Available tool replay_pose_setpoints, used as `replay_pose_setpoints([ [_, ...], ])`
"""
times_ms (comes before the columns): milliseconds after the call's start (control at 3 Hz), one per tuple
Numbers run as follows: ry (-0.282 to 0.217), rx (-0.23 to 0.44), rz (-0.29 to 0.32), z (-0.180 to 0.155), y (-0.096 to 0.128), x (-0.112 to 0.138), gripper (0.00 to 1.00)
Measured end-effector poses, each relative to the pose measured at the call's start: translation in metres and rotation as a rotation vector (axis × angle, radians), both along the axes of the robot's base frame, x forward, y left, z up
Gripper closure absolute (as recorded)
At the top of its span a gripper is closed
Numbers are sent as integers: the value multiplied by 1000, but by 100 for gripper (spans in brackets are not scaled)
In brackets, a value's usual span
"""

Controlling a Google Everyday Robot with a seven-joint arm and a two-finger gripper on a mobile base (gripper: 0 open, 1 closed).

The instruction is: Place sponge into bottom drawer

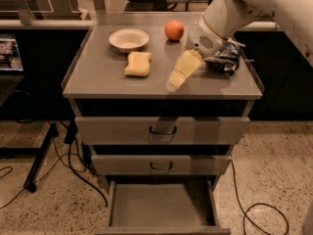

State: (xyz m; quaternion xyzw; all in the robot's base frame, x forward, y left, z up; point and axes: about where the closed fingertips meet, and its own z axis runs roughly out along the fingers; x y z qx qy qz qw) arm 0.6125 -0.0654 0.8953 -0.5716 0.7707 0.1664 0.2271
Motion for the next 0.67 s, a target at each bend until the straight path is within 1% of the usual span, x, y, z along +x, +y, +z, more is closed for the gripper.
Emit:
replay_pose_setpoints([
  [333,-1,-31,-84,-14,12,35,0],
  [667,3,-33,-91,-15,14,36,0],
])
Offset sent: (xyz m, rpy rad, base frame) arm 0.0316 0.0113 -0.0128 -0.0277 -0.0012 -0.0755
